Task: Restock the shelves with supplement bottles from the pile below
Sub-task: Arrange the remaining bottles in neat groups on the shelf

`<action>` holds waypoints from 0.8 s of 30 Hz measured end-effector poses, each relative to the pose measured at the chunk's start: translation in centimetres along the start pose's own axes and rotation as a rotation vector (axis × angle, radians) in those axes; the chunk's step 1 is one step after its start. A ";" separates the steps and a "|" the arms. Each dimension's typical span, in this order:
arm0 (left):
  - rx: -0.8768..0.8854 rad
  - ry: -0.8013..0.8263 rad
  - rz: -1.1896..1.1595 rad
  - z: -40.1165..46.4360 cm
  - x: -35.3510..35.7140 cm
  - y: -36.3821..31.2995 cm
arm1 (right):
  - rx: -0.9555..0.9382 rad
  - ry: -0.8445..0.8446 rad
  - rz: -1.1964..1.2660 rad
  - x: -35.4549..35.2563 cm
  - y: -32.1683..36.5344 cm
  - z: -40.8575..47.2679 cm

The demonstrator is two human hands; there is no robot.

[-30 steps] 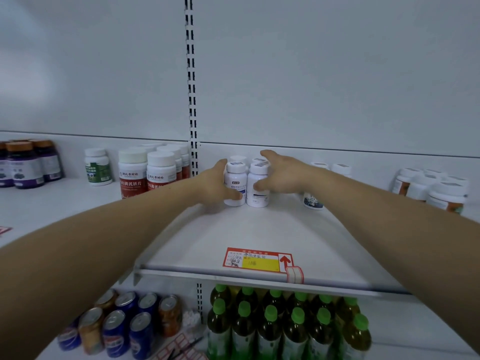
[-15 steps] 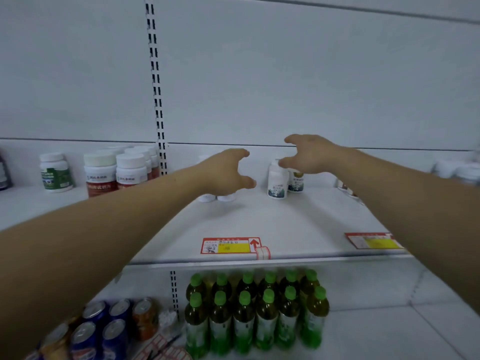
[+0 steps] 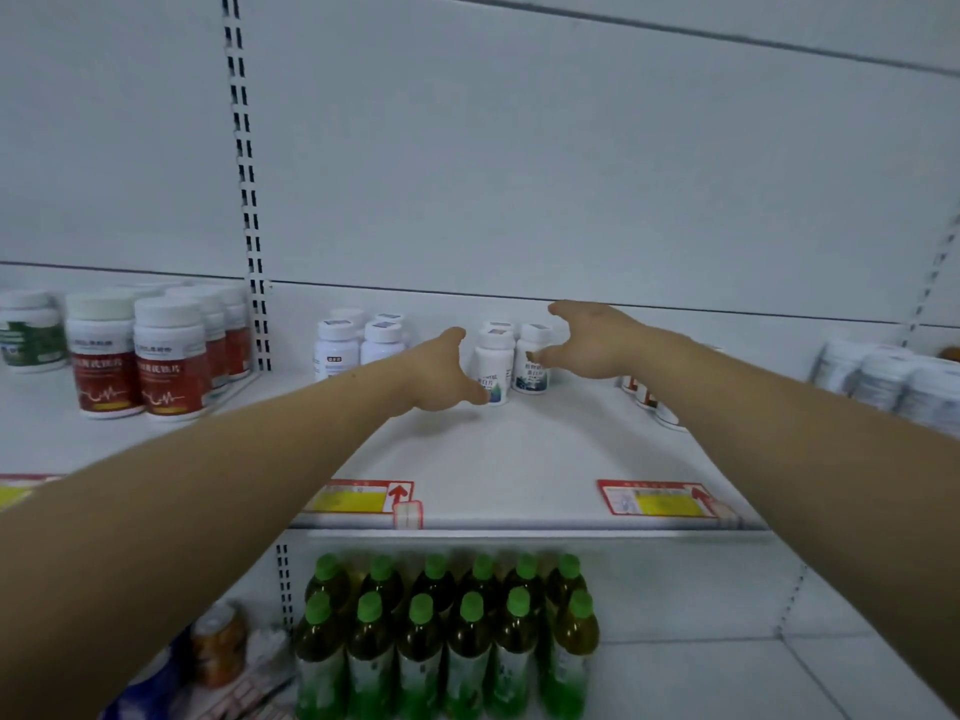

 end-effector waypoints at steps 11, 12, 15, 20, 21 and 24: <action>-0.123 -0.104 -0.123 3.1 2.6 1.0 | -0.151 0.050 0.029 3.5 -1.9 4.1; -0.111 -0.115 -0.124 3.3 2.8 0.9 | -0.164 0.048 0.031 3.8 -1.9 4.2; -0.083 -0.164 -0.093 3.6 3.1 0.5 | -0.200 0.024 0.036 4.6 -2.0 4.6; -0.045 -0.203 -0.094 4.0 3.2 0.0 | -0.214 -0.024 0.095 4.8 -2.4 5.2; -0.043 -0.207 -0.084 4.1 3.2 -0.1 | -0.217 -0.031 0.100 4.8 -2.5 5.2; -0.039 -0.215 -0.073 4.1 3.4 -0.3 | -0.214 -0.066 0.109 4.8 -2.8 5.3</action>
Point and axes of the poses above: each hand's wrist, its own z-axis towards the middle knuckle, its own x-axis out of the palm, y = z × x, the point moved 5 cm from there along z, towards the middle knuckle, and after that the axes turned 13 degrees about -z, right-handed, at the moved point
